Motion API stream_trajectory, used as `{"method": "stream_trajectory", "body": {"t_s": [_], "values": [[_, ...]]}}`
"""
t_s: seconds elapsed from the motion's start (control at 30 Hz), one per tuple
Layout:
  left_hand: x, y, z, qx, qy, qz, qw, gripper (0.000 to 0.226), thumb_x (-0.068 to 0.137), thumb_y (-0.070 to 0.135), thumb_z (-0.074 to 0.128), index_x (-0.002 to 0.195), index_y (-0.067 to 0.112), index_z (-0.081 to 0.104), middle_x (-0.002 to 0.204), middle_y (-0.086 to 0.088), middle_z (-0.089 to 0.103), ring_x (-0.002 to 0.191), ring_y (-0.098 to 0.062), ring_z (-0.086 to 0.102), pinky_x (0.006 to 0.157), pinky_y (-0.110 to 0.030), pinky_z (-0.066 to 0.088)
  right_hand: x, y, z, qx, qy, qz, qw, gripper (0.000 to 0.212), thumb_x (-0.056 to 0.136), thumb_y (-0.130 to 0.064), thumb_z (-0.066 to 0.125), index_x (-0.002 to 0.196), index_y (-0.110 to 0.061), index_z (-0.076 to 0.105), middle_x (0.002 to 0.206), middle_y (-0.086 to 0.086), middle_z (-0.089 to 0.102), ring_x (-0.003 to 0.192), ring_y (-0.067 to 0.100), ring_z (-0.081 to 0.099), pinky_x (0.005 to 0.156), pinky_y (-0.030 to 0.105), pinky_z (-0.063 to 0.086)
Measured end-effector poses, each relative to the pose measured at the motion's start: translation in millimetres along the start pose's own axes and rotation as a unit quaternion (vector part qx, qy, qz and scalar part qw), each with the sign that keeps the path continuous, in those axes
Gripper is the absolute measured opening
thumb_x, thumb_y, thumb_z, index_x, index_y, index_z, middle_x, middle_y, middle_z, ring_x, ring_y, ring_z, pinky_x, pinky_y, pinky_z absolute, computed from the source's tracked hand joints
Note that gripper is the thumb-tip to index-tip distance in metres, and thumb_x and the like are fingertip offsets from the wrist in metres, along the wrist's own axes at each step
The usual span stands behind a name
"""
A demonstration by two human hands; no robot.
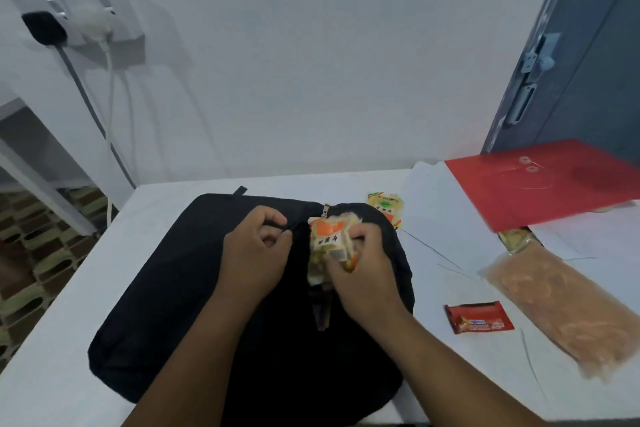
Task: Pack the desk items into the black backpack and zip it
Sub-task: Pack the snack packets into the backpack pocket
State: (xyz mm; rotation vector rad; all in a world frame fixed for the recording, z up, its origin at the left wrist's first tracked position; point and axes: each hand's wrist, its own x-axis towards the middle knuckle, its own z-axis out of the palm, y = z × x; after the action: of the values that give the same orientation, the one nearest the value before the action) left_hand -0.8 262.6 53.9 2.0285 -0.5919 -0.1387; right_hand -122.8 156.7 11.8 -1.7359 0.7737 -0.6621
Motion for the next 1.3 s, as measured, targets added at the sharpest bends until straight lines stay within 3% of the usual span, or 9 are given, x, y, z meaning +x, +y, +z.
{"method": "stream_trajectory", "body": {"t_s": [0.2,0.33,0.43,0.57,0.67,0.77,0.9,1.0,1.3], "values": [[3,-11,-8,-0.023,-0.018,0.042,0.999,0.018,0.084,0.004,0.071,0.083,0.020,0.064,0.067,0.009,0.072,0.062,-0.001,0.062,0.061,-0.006,0.043,-5,17,21,-0.146,-0.143,-0.067,0.977,0.036,0.090,-0.023,0.071,0.120,-0.033,0.054,0.115,-0.007,0.066,0.100,0.012,0.065,0.087,0.034,0.055],[0,-13,-7,-0.003,-0.055,0.110,0.992,0.020,0.084,0.002,0.071,0.079,0.021,0.065,0.065,0.008,0.068,0.063,-0.004,0.062,0.062,-0.007,0.044,2,18,27,-0.251,-0.209,-0.132,0.936,0.040,0.093,-0.017,0.063,0.130,-0.031,0.059,0.108,-0.007,0.044,0.098,0.014,0.052,0.082,0.031,0.050],[0,-15,-4,-0.010,-0.057,0.120,0.991,0.021,0.084,0.001,0.070,0.078,0.020,0.066,0.065,0.007,0.067,0.062,-0.003,0.060,0.061,-0.008,0.044,10,13,33,-0.219,-0.120,-0.099,0.963,0.037,0.085,-0.011,0.070,0.119,-0.026,0.065,0.101,-0.005,0.055,0.093,0.015,0.058,0.079,0.027,0.049],[4,-21,3,0.006,-0.062,0.111,0.992,0.023,0.084,0.004,0.070,0.078,0.025,0.063,0.068,0.010,0.065,0.059,-0.005,0.055,0.059,-0.011,0.044,13,5,28,0.022,-0.036,0.022,0.999,0.048,0.077,-0.002,0.082,0.117,-0.023,0.067,0.107,-0.005,0.068,0.074,0.016,0.068,0.071,0.022,0.057],[6,-28,14,0.069,-0.047,0.133,0.988,0.024,0.083,0.012,0.071,0.078,0.032,0.059,0.067,0.012,0.061,0.068,-0.005,0.056,0.071,-0.028,0.050,20,3,7,0.035,-0.030,0.009,0.999,0.031,0.082,-0.008,0.079,0.105,-0.027,0.069,0.099,-0.007,0.073,0.069,0.018,0.072,0.067,0.022,0.058],[0,-30,34,0.149,-0.016,0.143,0.978,0.021,0.080,0.031,0.076,0.078,0.037,0.056,0.071,0.018,0.058,0.082,-0.003,0.050,0.082,-0.035,0.033,46,8,-23,0.054,0.050,-0.016,0.997,0.023,0.090,-0.005,0.067,0.093,-0.027,0.068,0.088,-0.001,0.072,0.067,0.012,0.071,0.058,0.024,0.056],[-9,-45,63,0.241,0.020,0.169,0.956,0.027,0.072,0.041,0.081,0.078,0.037,0.055,0.078,0.021,0.054,0.088,-0.011,0.047,0.079,-0.034,0.021,97,31,-62,-0.073,0.126,-0.010,0.989,0.017,0.092,-0.012,0.062,0.101,-0.024,0.069,0.103,-0.008,0.070,0.082,0.006,0.066,0.075,0.018,0.051],[-12,-52,72,0.248,0.054,0.174,0.952,0.023,0.070,0.041,0.078,0.077,0.037,0.057,0.081,0.021,0.055,0.089,-0.011,0.048,0.082,-0.034,0.021,128,60,-73,-0.157,0.053,0.082,0.983,0.026,0.093,-0.022,0.064,0.118,-0.015,0.064,0.118,0.000,0.065,0.104,0.016,0.061,0.087,0.025,0.046],[-18,-51,80,0.234,0.108,0.170,0.951,0.016,0.073,0.048,0.068,0.074,0.035,0.059,0.080,0.023,0.057,0.090,-0.009,0.049,0.084,-0.035,0.025,170,105,-62,-0.338,-0.041,0.138,0.930,0.069,0.075,-0.074,0.064,0.109,-0.015,0.053,0.103,0.004,0.059,0.094,0.028,0.062,0.066,0.032,0.041]]}}
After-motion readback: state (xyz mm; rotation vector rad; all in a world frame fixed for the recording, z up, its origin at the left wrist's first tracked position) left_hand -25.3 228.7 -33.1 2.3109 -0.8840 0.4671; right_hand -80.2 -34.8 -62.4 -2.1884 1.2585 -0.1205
